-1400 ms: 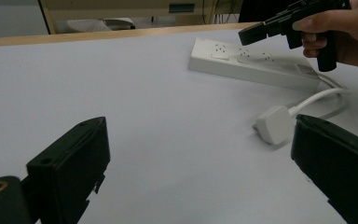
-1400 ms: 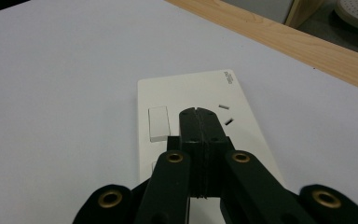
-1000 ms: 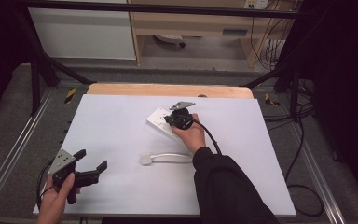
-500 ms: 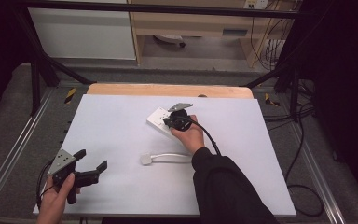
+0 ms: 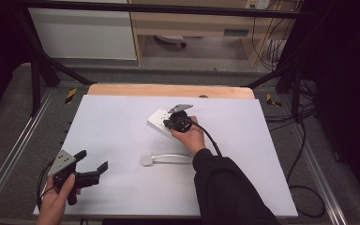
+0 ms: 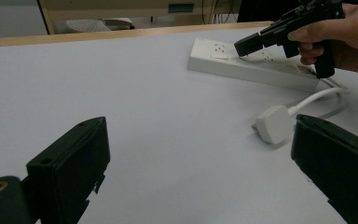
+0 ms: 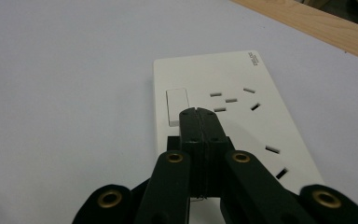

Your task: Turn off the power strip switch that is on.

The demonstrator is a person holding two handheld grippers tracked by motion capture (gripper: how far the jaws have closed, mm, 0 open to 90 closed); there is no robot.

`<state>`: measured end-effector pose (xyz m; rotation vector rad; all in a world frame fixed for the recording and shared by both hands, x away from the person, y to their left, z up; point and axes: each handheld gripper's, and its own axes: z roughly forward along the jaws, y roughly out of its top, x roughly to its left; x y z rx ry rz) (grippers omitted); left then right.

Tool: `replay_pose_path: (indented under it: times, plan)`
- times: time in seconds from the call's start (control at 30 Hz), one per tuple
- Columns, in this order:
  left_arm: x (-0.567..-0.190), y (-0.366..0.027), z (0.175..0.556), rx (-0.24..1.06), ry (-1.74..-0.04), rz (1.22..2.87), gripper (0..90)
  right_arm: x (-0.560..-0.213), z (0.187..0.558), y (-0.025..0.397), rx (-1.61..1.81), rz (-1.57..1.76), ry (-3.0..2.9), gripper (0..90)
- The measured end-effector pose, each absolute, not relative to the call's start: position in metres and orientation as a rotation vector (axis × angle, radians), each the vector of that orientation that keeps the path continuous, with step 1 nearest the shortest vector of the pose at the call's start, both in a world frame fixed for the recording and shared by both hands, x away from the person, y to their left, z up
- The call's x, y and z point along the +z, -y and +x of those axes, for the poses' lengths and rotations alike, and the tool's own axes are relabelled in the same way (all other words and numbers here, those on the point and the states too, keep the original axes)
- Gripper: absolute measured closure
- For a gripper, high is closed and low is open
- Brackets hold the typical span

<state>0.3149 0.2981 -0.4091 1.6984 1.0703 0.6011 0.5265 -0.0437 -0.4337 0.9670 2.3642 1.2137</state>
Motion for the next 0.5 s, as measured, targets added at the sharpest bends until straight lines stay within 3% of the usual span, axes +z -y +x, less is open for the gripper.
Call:
replay_pose_path:
  times: [0.5]
  plan:
    - [-0.4092,-0.2977,0.3149,0.599,-1.069,1.700,4.5,-0.4345,0.5251,0.0412,1.205,0.961,-2.382,90.0]
